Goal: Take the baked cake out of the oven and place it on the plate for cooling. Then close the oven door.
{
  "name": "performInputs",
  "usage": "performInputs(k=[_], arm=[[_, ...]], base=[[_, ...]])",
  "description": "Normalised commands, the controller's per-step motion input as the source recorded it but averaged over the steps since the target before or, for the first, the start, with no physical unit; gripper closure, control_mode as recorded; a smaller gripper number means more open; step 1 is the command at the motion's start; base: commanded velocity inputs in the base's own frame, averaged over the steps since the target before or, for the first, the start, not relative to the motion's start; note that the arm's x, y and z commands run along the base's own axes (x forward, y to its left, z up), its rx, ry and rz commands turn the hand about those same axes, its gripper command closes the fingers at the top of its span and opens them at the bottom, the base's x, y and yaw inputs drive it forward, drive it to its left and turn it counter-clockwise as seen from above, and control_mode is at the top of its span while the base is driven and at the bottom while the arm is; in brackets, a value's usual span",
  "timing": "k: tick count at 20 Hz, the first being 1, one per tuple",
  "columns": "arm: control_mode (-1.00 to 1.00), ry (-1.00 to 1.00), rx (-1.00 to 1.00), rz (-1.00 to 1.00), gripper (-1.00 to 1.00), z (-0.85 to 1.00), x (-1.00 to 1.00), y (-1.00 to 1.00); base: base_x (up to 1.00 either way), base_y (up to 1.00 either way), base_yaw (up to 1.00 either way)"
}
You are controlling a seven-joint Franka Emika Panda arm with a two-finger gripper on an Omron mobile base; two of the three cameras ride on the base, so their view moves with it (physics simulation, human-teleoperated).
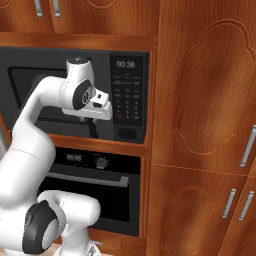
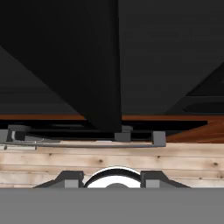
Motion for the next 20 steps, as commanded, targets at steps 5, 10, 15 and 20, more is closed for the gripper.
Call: performInputs(k=[5,10,15,20], arm=[[1.00,0.00,0.00,0.00,-1.00,0.00,0.00,0.00],[1.00,0.00,0.00,0.00,-1.00,0.00,0.00,0.00],[1.00,0.00,0.00,0.00,-1.00,0.00,0.00,0.00],[1.00,0.00,0.00,0.00,-1.00,0.00,0.00,0.00]], base=[[-0.19,0.00,0.00],[-0.54,0.03,-0.01],[-0.52,0.31,-0.02],[-0.19,0.64,0.00]])
